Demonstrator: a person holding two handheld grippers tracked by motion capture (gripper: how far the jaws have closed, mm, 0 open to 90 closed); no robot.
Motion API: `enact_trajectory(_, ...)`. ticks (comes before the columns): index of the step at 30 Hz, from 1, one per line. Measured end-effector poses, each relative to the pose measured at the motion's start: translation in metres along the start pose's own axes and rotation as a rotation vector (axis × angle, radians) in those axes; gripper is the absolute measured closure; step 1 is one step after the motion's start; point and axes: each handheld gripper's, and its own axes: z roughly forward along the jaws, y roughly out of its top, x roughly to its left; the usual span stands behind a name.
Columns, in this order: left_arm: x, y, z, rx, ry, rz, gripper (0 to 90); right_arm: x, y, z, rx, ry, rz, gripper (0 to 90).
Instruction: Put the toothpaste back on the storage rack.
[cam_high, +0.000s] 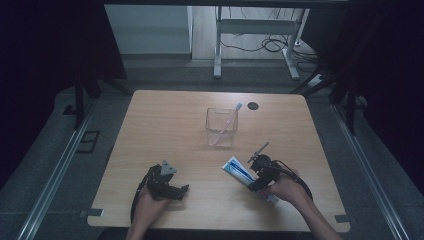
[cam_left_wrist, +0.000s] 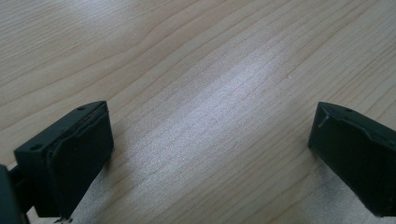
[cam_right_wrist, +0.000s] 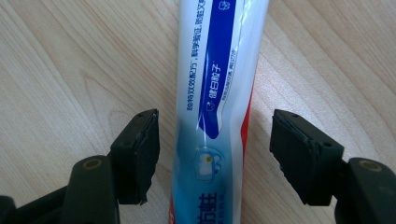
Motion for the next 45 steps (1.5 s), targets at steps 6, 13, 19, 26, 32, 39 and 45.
enact_trajectory(6, 0.000, 0.000, 0.000, 0.000, -0.001, 0.000, 0.2, 0.001, 0.006, 0.005, 0.047, -0.020, -0.008, 35.8)
enact_trajectory(13, 0.000, 0.000, 0.000, 0.000, 0.000, 0.000, 0.2, 0.001, 0.015, 0.009, 0.096, -0.028, -0.035, 40.4)
enact_trajectory(19, 0.000, 0.000, 0.000, 0.000, -0.001, 0.000, 0.2, 0.003, 0.022, 0.013, 0.146, -0.026, -0.052, 44.2)
enact_trajectory(26, 0.000, 0.000, 0.000, 0.000, 0.000, 0.000, 0.2, 0.006, 0.028, 0.017, 0.175, -0.032, -0.046, 48.8)
enact_trajectory(32, 0.000, 0.000, 0.000, 0.000, 0.000, 0.000, 0.2, 0.004, 0.029, 0.016, 0.186, -0.032, -0.016, 54.7)
enact_trajectory(39, 0.000, 0.000, 0.000, 0.000, 0.000, 0.000, 0.2, 0.001, 0.029, 0.013, 0.176, -0.020, 0.002, 63.7)
enact_trajectory(45, 0.000, 0.000, 0.000, 0.001, -0.001, 0.000, 0.2, 0.001, 0.027, 0.008, 0.158, -0.016, -0.001, 71.0)
